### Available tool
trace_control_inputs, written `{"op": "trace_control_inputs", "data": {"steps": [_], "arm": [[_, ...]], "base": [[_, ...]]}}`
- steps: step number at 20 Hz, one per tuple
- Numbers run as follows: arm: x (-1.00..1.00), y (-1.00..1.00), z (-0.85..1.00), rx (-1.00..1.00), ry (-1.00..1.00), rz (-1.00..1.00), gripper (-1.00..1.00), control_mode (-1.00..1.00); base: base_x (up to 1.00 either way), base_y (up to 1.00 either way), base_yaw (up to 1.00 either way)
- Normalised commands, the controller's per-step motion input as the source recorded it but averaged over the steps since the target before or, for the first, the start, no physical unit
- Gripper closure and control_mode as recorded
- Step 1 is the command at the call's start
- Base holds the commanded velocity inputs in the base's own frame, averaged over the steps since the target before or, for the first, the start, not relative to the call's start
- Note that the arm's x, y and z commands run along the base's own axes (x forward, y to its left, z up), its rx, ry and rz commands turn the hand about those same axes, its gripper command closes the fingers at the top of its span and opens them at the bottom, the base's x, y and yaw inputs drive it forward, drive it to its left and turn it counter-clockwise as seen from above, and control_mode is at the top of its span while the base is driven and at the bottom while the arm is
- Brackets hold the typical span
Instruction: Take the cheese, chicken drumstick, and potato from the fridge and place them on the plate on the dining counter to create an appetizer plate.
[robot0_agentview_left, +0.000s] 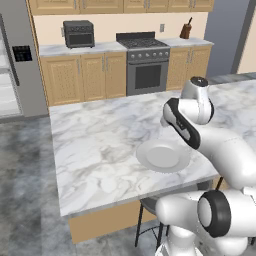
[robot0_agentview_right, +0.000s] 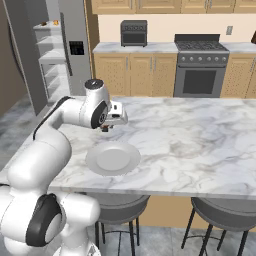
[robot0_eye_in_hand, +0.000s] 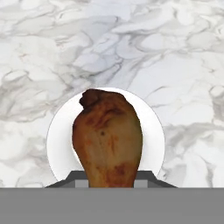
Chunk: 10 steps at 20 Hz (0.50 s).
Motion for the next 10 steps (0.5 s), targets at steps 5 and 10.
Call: {"op": "trace_control_inputs", "data": {"steps": [5,10], "arm": [[0.00,-0.55,-0.61,0.00,0.16,0.00,1.00,-1.00],[0.00,-0.25,-0.60,0.00,0.05,-0.01,1.00,-1.00]], "base": [[0.00,0.00,0.00],[0.00,0.00,0.00]]}}
